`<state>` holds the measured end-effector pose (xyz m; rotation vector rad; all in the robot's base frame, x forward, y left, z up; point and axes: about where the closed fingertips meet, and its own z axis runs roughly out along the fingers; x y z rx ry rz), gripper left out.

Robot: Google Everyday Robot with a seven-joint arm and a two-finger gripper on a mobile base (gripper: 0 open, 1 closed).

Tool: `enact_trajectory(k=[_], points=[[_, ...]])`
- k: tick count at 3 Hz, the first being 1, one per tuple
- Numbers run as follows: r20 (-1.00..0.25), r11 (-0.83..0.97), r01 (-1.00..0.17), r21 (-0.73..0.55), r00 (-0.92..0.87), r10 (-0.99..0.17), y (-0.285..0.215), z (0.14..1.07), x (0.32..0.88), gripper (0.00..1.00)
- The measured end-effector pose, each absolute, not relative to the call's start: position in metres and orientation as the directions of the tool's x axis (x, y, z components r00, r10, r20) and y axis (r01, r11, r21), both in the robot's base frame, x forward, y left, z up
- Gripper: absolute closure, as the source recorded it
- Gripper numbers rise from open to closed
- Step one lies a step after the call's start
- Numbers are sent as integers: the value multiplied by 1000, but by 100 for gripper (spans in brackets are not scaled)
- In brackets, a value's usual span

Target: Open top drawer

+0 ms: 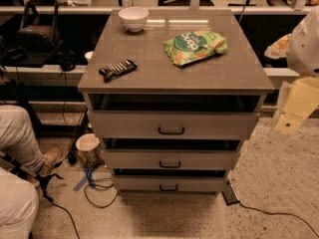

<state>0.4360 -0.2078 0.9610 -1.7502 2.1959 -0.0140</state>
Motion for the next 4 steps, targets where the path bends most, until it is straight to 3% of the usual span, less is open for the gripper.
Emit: enact_trajectory(k=[3,4], points=[[-309,31,-997,-73,-7,-951,-111,754,449,0],[-318,33,-998,-58,-12,-948,-109,742,452,0]])
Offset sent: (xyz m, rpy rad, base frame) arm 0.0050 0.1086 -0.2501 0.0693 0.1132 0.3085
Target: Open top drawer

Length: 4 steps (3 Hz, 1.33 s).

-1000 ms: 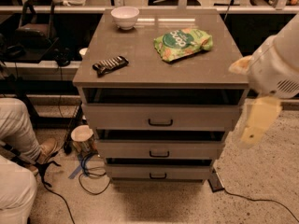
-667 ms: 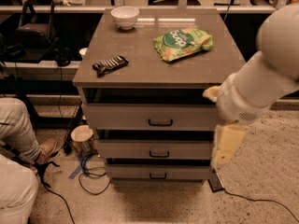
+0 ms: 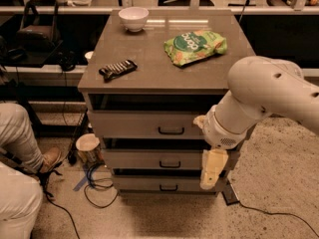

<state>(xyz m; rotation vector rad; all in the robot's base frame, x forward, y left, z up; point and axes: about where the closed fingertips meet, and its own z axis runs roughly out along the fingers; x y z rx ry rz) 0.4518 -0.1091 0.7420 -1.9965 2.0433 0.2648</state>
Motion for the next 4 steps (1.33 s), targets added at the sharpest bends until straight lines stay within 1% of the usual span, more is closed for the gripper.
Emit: enact_trajectory(k=[1,2,3,4], points=[[-296,40,-996,-80,-15,-955,-114,739,458,0],[-250,55,-985,-162,-13,-968,-136,734,498,0],[-167,58,-964,-258,-14,-986,-172,736,544,0],[-149,80,-961,-263,-41,-988,-206,717,593,0]])
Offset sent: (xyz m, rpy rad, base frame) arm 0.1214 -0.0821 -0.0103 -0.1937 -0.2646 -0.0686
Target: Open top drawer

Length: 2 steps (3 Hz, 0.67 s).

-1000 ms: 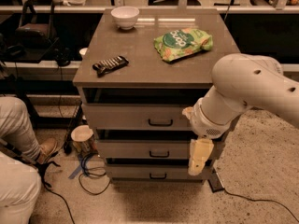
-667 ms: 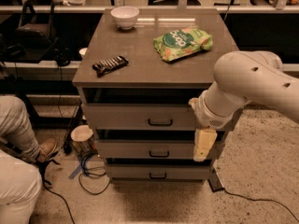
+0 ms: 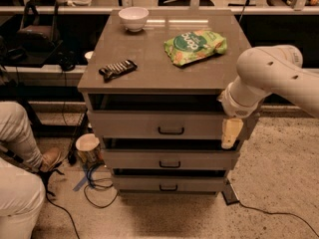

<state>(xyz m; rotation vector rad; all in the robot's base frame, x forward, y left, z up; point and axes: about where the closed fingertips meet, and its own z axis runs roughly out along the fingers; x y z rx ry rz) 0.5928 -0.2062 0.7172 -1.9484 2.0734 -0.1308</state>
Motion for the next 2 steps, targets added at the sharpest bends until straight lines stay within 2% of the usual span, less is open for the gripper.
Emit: enact_trajectory(k=[1,2], points=[[-156,92,-964,-248,-54,-986,-212,707,599,0],[-156,92,-964,-248,-54,-986,-213,706,599,14]])
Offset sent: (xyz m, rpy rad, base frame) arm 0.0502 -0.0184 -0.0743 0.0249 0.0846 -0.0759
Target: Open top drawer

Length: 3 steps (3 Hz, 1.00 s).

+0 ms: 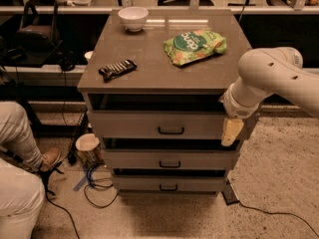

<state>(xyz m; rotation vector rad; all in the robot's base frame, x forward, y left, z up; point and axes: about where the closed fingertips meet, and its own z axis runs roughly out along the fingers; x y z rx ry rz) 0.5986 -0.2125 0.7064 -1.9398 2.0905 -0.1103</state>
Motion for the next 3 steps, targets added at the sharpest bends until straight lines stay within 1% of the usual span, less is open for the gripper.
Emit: enact_trajectory(k=[2,3], points=[[-198,121,-975,-185,-83,-977,-205,651,609,60],[-198,121,-975,-185,-83,-977,-205,660,609,91]])
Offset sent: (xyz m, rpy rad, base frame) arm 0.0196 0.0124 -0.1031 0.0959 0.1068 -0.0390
